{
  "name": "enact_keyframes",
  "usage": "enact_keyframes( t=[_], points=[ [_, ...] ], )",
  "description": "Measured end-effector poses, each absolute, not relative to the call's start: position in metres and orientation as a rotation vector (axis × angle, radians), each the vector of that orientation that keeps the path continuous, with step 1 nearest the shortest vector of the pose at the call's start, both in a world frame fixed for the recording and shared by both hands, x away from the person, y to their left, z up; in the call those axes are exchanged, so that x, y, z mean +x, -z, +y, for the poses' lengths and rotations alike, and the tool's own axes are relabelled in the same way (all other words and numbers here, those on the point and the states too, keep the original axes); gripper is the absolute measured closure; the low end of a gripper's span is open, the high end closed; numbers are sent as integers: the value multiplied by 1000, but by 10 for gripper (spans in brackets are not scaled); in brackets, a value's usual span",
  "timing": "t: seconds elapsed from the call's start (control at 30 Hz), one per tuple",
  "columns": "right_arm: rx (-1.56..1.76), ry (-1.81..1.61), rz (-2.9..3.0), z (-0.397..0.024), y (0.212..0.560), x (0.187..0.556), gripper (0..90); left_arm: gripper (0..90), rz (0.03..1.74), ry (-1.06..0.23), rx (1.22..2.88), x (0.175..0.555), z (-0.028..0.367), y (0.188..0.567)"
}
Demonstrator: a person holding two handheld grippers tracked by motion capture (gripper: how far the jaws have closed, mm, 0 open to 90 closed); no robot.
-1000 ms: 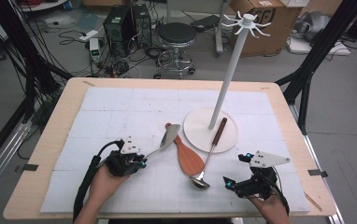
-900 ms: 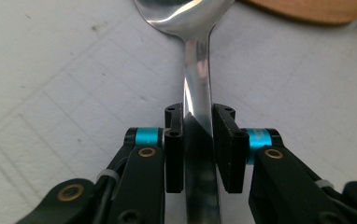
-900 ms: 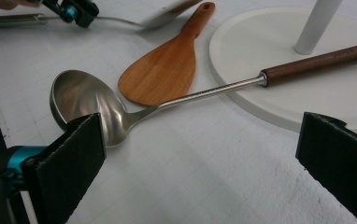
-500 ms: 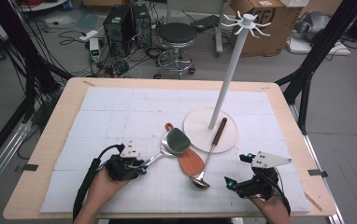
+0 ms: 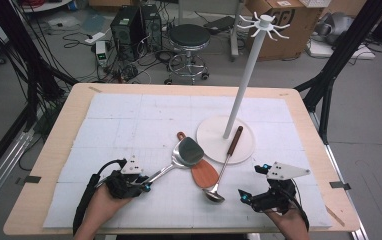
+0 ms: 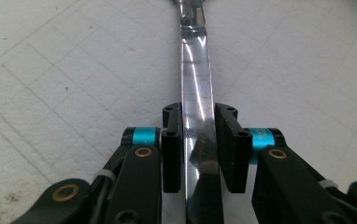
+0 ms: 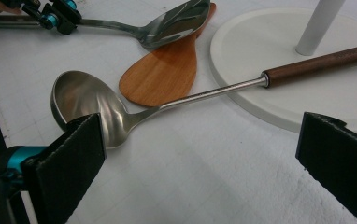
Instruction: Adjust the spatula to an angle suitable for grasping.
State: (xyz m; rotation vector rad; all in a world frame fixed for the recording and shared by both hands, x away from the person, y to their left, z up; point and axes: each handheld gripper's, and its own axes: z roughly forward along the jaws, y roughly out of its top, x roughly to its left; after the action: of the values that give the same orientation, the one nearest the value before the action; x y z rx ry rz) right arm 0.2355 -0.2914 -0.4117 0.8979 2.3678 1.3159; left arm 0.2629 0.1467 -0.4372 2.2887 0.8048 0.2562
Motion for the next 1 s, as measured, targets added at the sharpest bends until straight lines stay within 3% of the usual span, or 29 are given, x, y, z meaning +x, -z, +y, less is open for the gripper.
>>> enact_keyframes(
  t=[0.37, 1.0],
  points=[
    [898, -1316, 2370, -292, 412, 236, 5, 739, 739, -238, 2291, 269, 140, 437],
    [896, -1319, 2369, -293, 413, 236, 5, 739, 542, -172, 2346, 280, 90, 432]
  ],
)
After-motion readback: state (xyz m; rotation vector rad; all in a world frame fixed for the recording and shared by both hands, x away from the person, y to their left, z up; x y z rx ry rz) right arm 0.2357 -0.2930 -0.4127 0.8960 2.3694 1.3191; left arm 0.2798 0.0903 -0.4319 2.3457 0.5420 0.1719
